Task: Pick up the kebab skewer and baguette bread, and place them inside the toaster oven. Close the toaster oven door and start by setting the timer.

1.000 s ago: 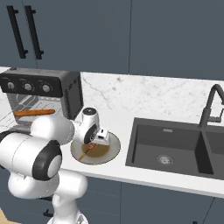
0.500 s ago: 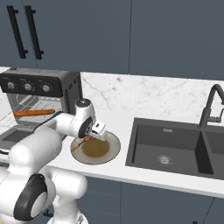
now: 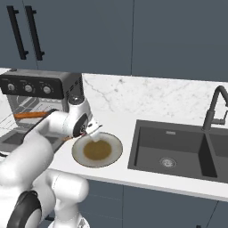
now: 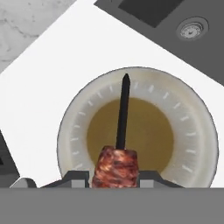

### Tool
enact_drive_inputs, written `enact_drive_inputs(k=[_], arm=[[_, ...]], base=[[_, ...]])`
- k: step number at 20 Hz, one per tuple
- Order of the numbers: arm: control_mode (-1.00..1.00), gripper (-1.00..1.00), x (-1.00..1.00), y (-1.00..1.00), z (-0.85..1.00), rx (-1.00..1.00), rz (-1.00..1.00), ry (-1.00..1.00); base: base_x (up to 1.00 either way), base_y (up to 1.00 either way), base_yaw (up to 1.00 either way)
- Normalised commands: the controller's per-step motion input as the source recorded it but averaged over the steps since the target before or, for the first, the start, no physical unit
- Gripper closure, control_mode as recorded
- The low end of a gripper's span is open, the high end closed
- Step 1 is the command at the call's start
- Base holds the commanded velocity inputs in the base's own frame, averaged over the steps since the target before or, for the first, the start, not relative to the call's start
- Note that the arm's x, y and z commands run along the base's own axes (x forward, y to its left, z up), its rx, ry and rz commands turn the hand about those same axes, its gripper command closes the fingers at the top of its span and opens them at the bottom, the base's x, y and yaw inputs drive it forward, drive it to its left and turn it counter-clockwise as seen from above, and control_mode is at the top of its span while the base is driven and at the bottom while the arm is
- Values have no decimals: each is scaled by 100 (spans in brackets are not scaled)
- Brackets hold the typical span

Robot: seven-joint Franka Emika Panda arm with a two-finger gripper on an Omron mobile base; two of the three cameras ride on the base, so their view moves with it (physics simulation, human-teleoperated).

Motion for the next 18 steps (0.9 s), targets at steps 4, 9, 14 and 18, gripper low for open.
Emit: enact_drive_inputs(k=[4, 9, 14, 18], arm=[[-100, 100, -15, 26, 11, 25, -55, -20], [-100, 100, -23, 37, 17, 28, -51, -25], [-100, 100, -8, 70, 22, 29, -33, -33], [-100, 100, 1, 80, 31, 24, -7, -22]], base=[[0, 0, 0], [0, 0, 0], [0, 0, 0], [0, 0, 0]])
